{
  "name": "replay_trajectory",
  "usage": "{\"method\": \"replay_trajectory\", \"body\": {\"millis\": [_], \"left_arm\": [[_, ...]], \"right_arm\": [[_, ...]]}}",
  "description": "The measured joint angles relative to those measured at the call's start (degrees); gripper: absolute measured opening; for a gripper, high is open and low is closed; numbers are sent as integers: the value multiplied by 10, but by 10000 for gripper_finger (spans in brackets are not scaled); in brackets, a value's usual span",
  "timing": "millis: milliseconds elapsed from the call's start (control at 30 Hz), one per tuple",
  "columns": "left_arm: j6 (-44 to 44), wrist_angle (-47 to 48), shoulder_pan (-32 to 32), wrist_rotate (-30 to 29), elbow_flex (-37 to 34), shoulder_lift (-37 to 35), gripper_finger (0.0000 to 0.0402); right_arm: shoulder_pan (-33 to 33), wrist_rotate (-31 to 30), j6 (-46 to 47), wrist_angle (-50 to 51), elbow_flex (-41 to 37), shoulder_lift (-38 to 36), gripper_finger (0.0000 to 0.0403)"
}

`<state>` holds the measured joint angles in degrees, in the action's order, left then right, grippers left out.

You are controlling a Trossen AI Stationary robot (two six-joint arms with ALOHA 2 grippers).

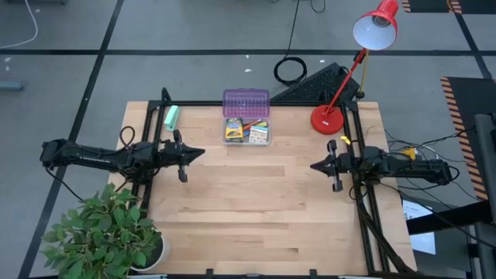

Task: Pack school essentials
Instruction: Return to Home Position

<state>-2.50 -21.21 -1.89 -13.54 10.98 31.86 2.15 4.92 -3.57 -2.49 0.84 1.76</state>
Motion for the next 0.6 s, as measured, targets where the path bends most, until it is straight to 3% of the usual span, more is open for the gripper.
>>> {"method": "replay_trajectory", "body": {"millis": [300, 600], "left_arm": [[0, 0, 0, 0, 0, 0, 10], [-1, 0, 0, 0, 0, 0, 10]], "right_arm": [[-26, 10, 3, 3, 0, 0, 0], [-43, -31, -13, 10, 0, 0, 0]]}}
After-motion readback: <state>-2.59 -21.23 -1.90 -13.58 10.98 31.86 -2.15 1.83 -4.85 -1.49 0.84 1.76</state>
